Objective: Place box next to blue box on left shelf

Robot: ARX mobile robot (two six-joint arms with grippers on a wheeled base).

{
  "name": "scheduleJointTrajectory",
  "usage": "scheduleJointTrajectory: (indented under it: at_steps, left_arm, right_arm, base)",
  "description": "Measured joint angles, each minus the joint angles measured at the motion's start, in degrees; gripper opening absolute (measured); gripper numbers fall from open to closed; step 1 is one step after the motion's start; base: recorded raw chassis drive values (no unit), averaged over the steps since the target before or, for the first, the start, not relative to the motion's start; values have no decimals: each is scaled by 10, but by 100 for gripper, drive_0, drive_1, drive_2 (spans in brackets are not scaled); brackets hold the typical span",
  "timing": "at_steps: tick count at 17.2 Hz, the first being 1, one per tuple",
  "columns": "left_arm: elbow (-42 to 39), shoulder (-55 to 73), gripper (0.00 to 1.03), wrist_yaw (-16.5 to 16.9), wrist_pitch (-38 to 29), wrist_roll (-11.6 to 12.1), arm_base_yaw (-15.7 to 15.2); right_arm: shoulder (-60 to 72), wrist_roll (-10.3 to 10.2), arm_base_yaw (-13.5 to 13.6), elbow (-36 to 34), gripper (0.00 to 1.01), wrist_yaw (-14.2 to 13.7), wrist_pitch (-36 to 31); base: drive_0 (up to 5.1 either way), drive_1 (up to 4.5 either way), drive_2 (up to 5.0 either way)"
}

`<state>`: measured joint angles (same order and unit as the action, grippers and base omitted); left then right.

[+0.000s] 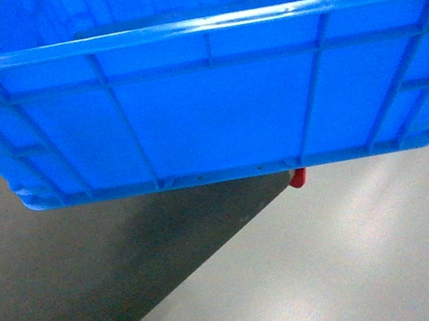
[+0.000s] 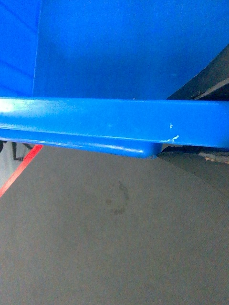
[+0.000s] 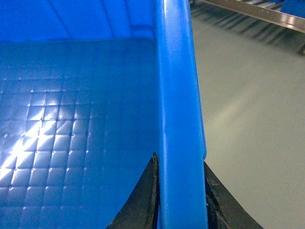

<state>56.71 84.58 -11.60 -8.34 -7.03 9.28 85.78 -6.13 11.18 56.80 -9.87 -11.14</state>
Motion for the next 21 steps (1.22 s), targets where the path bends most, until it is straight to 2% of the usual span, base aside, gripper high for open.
scheduleJointTrajectory:
  at_steps: [21]
  left_arm:
    - [0, 0, 11, 2, 0, 0, 1]
  right_arm:
    - [0, 0, 0, 0, 14, -2, 0]
  base:
    - [-145, -145, -145]
